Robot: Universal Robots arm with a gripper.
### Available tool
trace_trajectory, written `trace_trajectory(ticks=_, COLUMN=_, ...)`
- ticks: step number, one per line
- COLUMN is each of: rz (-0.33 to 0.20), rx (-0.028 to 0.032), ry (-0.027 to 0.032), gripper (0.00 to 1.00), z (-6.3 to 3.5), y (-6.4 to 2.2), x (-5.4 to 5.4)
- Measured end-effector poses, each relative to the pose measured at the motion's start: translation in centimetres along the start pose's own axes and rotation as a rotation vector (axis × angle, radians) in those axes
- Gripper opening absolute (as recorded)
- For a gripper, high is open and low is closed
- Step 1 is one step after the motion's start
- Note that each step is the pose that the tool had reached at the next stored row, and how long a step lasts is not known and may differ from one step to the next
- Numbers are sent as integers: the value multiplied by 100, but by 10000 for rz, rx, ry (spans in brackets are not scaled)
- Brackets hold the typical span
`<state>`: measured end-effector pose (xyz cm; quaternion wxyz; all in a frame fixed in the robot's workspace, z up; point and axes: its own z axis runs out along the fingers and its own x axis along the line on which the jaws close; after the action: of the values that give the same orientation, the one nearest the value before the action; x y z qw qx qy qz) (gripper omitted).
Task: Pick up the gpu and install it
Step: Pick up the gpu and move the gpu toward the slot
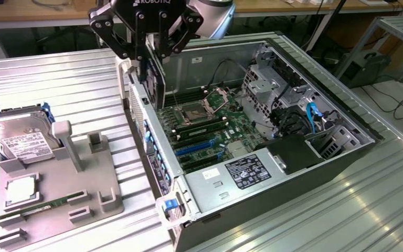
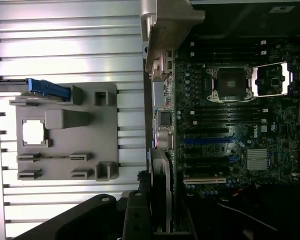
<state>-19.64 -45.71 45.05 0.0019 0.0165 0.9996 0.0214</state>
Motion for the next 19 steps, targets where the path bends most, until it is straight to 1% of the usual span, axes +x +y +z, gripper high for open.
trace_trajectory(ticks=19, rz=-2, rx=0, ry=0, gripper=28, z=2, y=7, x=-213)
